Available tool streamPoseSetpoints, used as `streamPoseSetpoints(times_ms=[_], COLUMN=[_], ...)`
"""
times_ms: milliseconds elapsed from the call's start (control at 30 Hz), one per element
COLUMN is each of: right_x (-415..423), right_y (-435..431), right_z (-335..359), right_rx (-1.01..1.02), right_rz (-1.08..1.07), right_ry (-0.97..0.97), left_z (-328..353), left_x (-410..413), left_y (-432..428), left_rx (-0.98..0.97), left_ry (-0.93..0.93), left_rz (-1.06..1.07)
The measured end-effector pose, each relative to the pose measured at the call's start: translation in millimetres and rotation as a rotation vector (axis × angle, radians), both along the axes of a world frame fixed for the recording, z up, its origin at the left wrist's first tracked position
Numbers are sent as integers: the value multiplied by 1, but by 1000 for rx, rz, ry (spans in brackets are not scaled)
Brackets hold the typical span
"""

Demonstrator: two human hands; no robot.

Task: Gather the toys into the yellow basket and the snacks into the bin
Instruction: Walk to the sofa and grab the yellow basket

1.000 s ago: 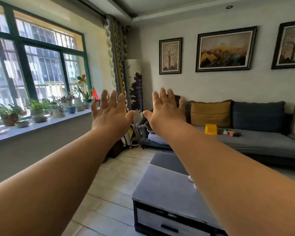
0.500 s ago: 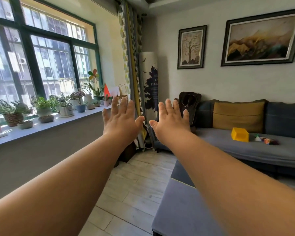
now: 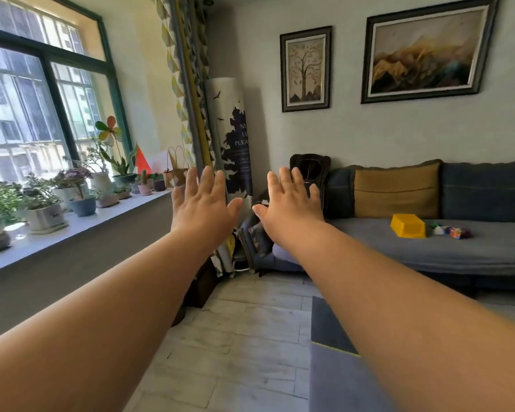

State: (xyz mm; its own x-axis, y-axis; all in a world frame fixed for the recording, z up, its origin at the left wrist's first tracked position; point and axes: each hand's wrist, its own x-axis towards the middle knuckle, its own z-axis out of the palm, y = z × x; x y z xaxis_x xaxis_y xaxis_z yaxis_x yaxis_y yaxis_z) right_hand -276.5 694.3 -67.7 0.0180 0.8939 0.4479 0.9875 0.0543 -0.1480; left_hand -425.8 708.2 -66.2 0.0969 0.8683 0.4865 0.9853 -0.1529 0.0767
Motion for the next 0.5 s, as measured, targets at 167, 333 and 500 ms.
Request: streamPoseSetpoints(times_ms=[167, 333, 500], right_x=[-22, -12, 14], right_y=[91, 179, 265], right_z=[-4, -12, -36], right_rx=[-17, -41, -54], right_rz=[-90, -204, -292], right_ry=[25, 43, 54], left_z=[-3, -19, -38], left_x=[-18, -12, 15], left_y=[107, 214, 311], left_rx=[-31, -62, -39], left_ry=[-1, -3, 39], left_rz=[-105, -200, -267])
